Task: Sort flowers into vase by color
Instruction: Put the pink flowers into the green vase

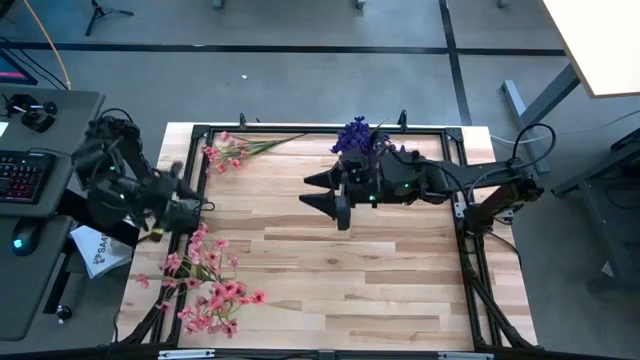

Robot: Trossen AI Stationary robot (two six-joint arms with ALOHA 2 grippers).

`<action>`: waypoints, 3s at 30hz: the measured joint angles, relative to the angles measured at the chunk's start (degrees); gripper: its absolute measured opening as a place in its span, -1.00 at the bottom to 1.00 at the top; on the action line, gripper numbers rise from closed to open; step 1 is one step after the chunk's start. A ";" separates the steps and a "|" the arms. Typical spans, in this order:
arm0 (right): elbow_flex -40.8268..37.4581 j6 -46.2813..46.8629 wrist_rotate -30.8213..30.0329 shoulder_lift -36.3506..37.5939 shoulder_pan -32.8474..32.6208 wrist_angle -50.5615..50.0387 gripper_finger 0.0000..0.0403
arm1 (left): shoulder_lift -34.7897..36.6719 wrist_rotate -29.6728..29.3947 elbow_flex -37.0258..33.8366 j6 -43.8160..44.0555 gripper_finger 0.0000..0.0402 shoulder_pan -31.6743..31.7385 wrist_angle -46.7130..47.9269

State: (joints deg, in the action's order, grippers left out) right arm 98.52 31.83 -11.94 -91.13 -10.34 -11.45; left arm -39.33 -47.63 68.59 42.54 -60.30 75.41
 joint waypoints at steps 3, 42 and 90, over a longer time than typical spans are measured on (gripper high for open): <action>0.00 -2.35 -0.04 0.00 1.02 5.43 0.37 | -0.04 -9.80 2.48 -1.56 -0.02 1.36 -0.45; 0.02 -10.92 57.00 5.09 43.07 6.07 0.37 | -40.61 36.26 7.99 -28.96 -0.02 92.11 -29.83; 0.02 -12.47 54.61 5.01 39.05 -2.99 0.37 | -59.00 17.32 -24.23 1.80 -1.00 100.01 -66.16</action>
State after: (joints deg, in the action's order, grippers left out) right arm 98.54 19.36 42.66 -86.13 28.71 -14.44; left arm -98.33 -30.31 44.36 44.34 39.71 9.25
